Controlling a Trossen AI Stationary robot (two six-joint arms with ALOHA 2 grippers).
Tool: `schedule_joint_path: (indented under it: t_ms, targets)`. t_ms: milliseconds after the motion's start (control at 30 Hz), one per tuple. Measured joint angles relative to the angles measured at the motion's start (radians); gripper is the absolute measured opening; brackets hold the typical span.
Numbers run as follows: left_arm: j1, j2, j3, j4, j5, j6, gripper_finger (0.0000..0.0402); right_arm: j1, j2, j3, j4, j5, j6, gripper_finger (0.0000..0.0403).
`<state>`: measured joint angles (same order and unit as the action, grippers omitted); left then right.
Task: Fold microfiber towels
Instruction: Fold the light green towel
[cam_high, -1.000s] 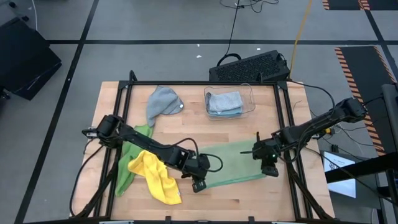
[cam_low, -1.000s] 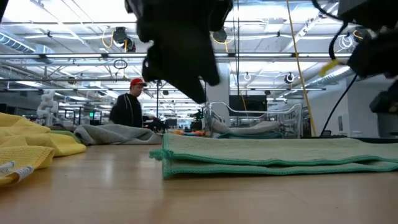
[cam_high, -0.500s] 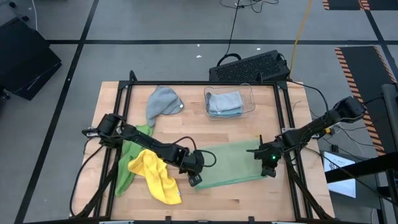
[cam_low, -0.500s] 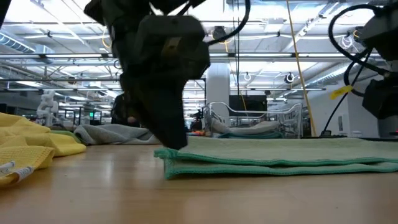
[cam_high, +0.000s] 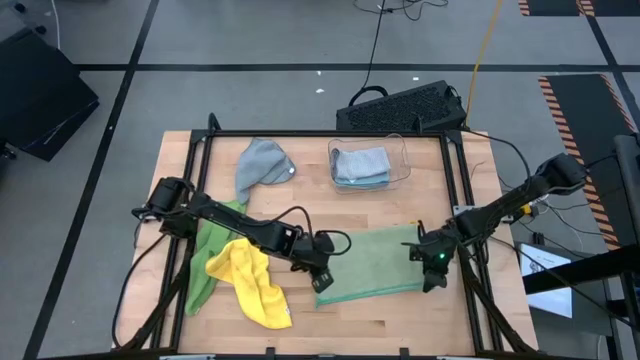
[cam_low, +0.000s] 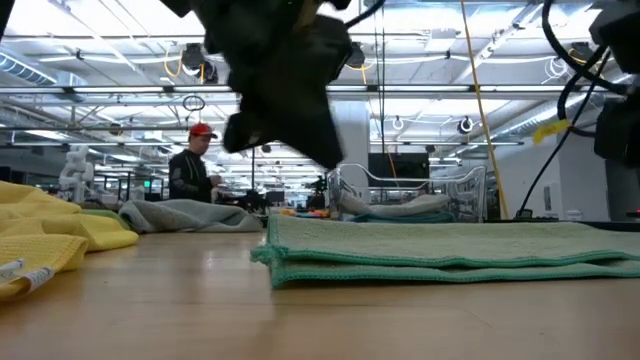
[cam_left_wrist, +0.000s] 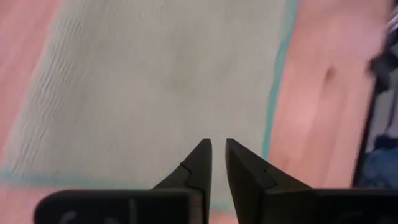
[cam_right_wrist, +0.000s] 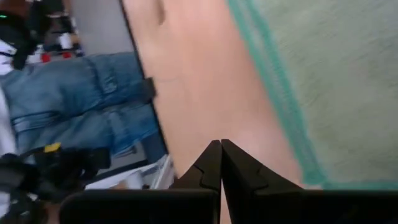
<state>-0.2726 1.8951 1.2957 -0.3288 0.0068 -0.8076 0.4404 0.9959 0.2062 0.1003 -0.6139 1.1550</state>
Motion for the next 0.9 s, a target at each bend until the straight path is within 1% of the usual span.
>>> schedule_joint_path:
  t_ms: [67, 167, 233, 367, 467, 533, 633, 700, 767, 833, 900]
  targets:
    - [0.001, 0.0, -0.004, 0.054, -0.011, 0.012, 0.0037, 0.0, -0.025, 0.0, 0.001, -0.03, 0.039, 0.0002]
    - [0.014, 0.019, -0.008, 0.08, -0.021, -0.009, 0.0026, 0.0, -0.072, 0.0, -0.012, -0.065, 0.107, 0.0002]
    - [0.027, 0.025, -0.013, 0.064, -0.024, -0.006, 0.0019, 0.0, -0.098, 0.001, -0.006, -0.071, 0.167, 0.0002]
    - [0.046, 0.025, -0.008, 0.11, -0.059, 0.058, 0.0004, 0.0, -0.156, 0.015, -0.017, -0.068, 0.256, 0.0002]
    - [0.061, 0.052, -0.009, 0.134, -0.06, 0.104, 0.0007, 0.0, -0.179, 0.041, -0.043, -0.065, 0.279, 0.0002]
    - [0.075, 0.06, -0.012, 0.113, -0.046, 0.109, 0.0015, 0.0, -0.184, 0.067, -0.059, -0.061, 0.293, 0.0002]
    - [0.095, 0.065, -0.01, 0.144, -0.013, 0.115, 0.0018, 0.0, -0.183, 0.115, -0.076, -0.008, 0.299, 0.0002]
    - [0.099, 0.066, -0.01, 0.182, 0.018, 0.123, 0.0012, 0.0, -0.185, 0.144, -0.077, 0.035, 0.3, 0.0002]
    - [0.092, 0.066, -0.004, 0.231, 0.02, 0.149, 0.0004, -0.002, -0.184, 0.171, -0.076, 0.101, 0.304, 0.0002]
    - [0.078, 0.076, 0.003, 0.305, 0.014, 0.203, 0.0005, -0.003, -0.182, 0.197, -0.087, 0.178, 0.313, 0.0002]
    - [0.061, 0.081, 0.002, 0.314, -0.008, 0.258, 0.0009, -0.007, -0.173, 0.224, -0.109, 0.245, 0.338, 0.0002]
